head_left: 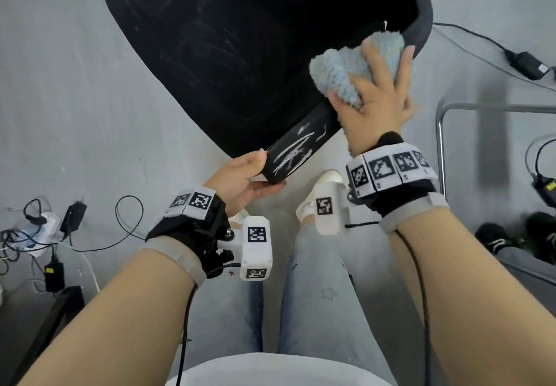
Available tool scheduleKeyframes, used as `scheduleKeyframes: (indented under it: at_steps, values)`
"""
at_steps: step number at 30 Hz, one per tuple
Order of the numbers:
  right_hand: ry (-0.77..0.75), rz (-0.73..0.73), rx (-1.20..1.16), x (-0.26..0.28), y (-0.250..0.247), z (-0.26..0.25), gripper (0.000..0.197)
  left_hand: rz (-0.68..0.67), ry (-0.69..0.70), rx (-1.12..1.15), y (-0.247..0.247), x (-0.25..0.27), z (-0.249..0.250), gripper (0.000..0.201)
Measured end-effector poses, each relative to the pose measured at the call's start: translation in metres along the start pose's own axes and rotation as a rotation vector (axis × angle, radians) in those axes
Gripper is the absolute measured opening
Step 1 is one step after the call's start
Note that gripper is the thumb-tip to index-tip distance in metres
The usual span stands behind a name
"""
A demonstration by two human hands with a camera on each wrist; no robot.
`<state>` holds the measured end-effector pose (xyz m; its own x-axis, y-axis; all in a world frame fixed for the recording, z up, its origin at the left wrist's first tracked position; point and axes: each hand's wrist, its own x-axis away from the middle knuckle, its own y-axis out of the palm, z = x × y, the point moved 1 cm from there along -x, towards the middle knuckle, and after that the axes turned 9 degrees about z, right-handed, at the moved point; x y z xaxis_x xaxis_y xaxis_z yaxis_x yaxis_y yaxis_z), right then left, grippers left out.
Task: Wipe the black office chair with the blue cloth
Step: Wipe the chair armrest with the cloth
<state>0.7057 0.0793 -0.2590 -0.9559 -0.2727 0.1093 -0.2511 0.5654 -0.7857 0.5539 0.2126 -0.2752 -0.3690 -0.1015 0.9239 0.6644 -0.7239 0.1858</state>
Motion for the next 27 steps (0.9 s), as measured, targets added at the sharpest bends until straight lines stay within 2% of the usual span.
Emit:
scheduleKeyframes:
  at_steps: [2,5,8,10,13,15,17,19,21,23,25,27]
  values:
    - [-0.085,0.007,-0.069,0.010,0.008,-0.006,0.020,-0.001,0.008,-0.005,0.008,-0.004,-0.002,0.031]
    - [-0.292,-0.037,0.010,0.049,0.026,-0.007,0.030,0.035,0.022,0.023,0.016,-0.007,-0.004,0.025]
    - [-0.390,-0.053,0.017,0.056,0.026,-0.002,0.038,0.030,0.027,0.033,0.017,-0.006,-0.003,0.021]
    - [-0.369,0.008,-0.008,0.036,0.019,0.004,0.039,-0.010,0.017,-0.049,0.018,-0.002,0.001,0.026]
    - [-0.185,0.145,-0.024,0.012,0.010,0.010,0.034,-0.096,0.020,-0.183,0.024,-0.001,0.007,0.033]
    - [-0.120,0.209,-0.002,0.017,0.016,0.006,0.036,-0.115,0.022,-0.212,0.030,-0.003,0.009,0.035]
    - [-0.219,0.199,0.056,0.034,0.022,0.006,0.044,-0.108,0.012,-0.204,0.034,-0.005,0.010,0.032]
    - [-0.413,0.105,0.119,0.058,0.027,0.013,0.050,-0.112,0.002,-0.189,0.032,-0.005,0.009,0.026]
    - [-0.566,0.000,0.139,0.068,0.021,0.021,0.043,-0.108,0.006,-0.194,0.027,-0.005,0.007,0.028]
    - [-0.642,-0.063,0.121,0.054,0.014,0.027,0.040,-0.093,-0.009,-0.177,0.023,-0.006,0.004,0.034]
    - [-0.565,-0.035,0.101,0.027,0.007,0.030,0.044,-0.085,-0.017,-0.179,0.021,-0.009,0.004,0.037]
    - [-0.314,0.067,0.077,-0.007,-0.004,0.034,0.049,-0.086,-0.019,-0.196,0.022,-0.010,0.005,0.036]
